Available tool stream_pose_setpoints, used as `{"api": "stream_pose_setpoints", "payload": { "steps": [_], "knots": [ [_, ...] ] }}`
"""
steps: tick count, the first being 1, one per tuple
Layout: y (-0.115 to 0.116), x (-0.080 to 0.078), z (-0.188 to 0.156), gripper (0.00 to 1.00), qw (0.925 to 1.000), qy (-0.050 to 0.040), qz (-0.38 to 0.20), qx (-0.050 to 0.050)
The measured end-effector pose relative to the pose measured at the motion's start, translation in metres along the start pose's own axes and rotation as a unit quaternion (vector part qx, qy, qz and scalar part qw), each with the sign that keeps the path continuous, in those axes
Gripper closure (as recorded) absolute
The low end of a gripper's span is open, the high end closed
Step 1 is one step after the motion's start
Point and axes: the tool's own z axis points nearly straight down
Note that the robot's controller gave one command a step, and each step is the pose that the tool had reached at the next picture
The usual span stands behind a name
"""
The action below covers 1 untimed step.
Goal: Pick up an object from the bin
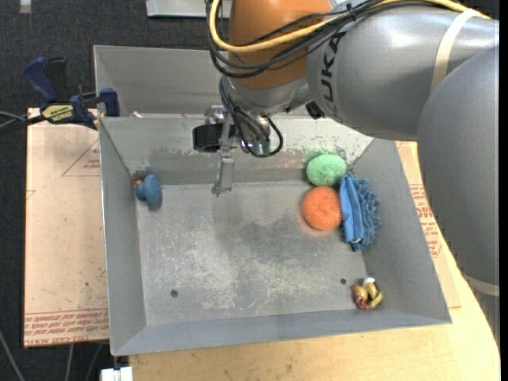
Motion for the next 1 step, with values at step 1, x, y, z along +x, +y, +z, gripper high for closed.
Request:
{"api": "stream_pose_setpoints", "payload": {
  "steps": [1],
  "knots": [
    [-0.0010,-0.0007,-0.0054,0.00,1.0000,-0.0032,0.001,0.000]
  ]
}}
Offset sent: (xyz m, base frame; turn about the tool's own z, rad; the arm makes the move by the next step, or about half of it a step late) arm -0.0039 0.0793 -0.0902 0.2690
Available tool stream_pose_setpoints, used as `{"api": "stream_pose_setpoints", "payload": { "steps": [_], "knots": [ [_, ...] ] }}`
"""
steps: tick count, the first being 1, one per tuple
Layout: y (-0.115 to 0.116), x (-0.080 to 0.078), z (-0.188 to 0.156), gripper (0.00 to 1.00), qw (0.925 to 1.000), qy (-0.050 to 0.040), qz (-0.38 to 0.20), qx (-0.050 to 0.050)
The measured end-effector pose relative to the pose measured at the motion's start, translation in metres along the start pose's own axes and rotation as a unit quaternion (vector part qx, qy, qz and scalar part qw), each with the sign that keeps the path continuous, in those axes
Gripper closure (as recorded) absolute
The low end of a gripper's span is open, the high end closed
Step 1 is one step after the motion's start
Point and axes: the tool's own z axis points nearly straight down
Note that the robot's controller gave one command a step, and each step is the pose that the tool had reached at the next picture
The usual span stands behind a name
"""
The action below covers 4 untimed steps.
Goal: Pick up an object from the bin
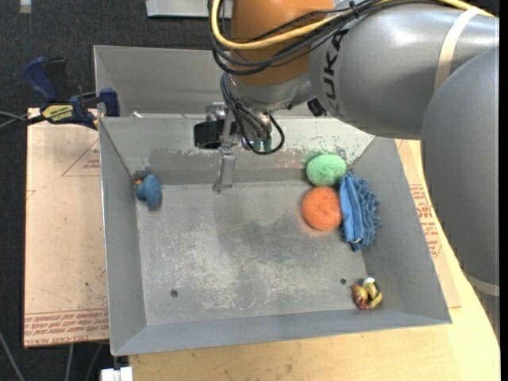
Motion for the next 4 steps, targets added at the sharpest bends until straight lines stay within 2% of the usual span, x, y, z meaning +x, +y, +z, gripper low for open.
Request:
{"api": "stream_pose_setpoints", "payload": {
  "steps": [1,2,3,4],
  "knots": [
    [0.036,0.001,0.042,0.00,0.9981,-0.0007,0.062,0.000],
    [0.061,0.005,0.072,0.00,0.9999,0.0007,0.010,0.000],
    [0.079,0.001,0.080,0.00,0.9997,-0.0020,0.024,-0.001],
    [0.089,-0.001,0.156,0.00,0.9935,-0.0043,-0.114,-0.003]
  ]
}}
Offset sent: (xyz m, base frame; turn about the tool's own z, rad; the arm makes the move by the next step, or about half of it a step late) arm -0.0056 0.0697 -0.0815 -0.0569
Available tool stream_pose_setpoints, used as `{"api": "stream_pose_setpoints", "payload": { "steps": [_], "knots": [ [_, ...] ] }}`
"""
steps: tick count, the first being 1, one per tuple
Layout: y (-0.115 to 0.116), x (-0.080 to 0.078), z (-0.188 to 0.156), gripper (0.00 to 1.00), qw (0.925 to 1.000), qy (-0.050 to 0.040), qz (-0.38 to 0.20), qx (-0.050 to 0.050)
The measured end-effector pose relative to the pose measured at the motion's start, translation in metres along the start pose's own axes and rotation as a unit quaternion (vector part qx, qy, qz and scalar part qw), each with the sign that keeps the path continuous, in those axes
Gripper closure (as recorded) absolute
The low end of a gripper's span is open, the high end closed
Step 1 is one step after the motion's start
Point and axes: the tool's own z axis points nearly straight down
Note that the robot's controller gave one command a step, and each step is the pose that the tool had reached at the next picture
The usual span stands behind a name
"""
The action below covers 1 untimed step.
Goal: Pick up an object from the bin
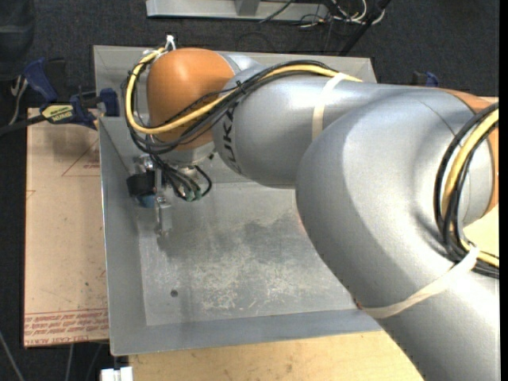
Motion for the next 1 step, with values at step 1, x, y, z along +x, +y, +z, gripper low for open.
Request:
{"api": "stream_pose_setpoints", "payload": {
  "steps": [1],
  "knots": [
    [-0.0029,0.0020,-0.0141,1.00,1.0000,0.0025,-0.002,0.001]
  ]
}}
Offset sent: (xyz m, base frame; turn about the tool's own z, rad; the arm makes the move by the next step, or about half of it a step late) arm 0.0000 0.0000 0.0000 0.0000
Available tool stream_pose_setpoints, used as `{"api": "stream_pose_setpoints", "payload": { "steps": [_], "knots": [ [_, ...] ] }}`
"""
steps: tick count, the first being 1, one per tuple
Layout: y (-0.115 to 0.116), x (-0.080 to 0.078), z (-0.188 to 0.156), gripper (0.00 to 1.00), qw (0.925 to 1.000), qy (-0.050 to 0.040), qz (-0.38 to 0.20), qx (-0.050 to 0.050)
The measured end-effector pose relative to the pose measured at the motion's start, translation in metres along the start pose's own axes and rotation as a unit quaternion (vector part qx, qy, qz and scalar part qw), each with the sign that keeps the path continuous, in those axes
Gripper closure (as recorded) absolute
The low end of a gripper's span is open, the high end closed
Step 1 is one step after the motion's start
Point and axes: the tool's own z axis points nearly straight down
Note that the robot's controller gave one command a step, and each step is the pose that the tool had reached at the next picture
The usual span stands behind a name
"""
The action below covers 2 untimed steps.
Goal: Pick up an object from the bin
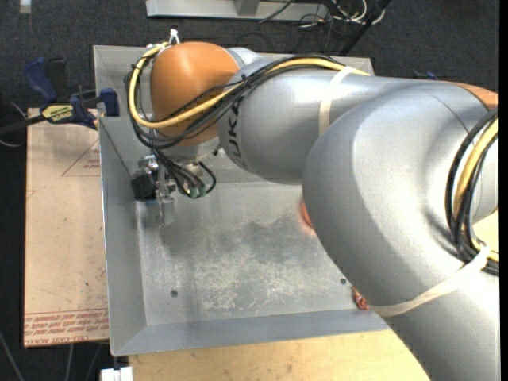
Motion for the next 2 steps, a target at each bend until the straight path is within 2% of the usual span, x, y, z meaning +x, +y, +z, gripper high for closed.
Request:
{"api": "stream_pose_setpoints", "payload": {
  "steps": [2],
  "knots": [
    [-0.0002,0.0019,-0.0027,1.00,1.0000,0.0034,0.000,0.000]
  ]
}}
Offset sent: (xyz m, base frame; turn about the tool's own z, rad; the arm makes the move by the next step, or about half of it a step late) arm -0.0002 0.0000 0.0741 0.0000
